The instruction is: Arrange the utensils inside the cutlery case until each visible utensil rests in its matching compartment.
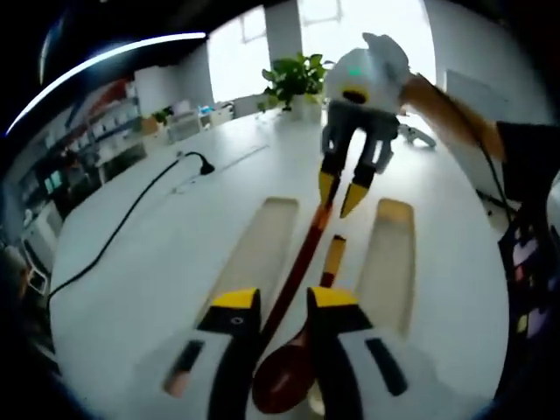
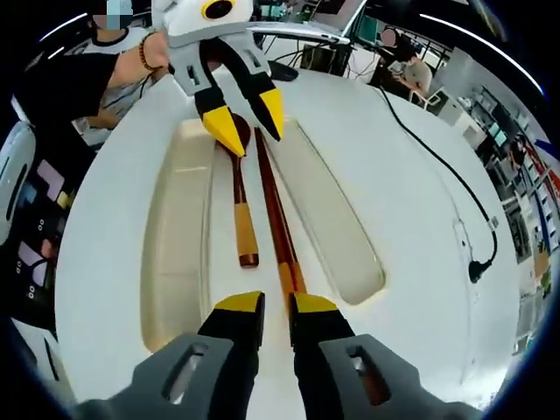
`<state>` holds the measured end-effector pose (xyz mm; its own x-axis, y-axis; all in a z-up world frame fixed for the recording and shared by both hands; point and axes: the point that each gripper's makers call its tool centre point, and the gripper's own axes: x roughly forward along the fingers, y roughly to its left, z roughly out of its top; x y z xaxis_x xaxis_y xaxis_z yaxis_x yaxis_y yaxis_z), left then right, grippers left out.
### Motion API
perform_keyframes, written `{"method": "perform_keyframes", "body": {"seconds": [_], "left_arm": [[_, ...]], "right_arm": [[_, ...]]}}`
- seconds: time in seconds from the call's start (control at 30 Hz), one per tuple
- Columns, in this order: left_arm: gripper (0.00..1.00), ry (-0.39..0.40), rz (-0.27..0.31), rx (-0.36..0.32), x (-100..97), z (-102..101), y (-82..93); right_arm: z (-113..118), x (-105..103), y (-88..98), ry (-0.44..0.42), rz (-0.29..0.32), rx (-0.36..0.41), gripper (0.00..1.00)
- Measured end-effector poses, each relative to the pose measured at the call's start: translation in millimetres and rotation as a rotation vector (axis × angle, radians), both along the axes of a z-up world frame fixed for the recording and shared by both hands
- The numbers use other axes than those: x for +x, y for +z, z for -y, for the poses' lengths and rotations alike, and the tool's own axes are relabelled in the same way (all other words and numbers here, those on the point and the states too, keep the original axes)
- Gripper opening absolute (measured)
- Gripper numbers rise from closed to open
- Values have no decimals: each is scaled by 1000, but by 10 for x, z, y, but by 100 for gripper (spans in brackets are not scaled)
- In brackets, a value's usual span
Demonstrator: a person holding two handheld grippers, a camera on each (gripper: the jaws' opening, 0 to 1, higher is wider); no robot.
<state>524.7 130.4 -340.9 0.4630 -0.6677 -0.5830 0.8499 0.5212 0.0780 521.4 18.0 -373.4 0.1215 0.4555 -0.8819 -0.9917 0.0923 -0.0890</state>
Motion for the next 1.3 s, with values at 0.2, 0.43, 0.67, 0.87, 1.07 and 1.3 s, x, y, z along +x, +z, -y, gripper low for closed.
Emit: {"method": "perform_keyframes", "body": {"seconds": [0.2,0.43,0.67,0.87,1.07,1.3], "left_arm": [[23,24,-5,-50,-47,-49,32],[24,53,-7,-59,-53,-171,-6],[28,130,23,-160,124,-426,343],[34,141,7,-174,33,-576,380],[37,180,-37,-238,11,-667,291],[36,289,-145,-403,70,-705,243]], "right_arm": [[-12,63,-19,0,-32,-2,11],[8,0,-63,30,-75,-32,11],[1,-31,-52,115,-78,1,7],[-2,3,-78,106,-84,4,4],[21,13,-88,108,-99,100,4],[22,45,103,75,-112,260,4]]}}
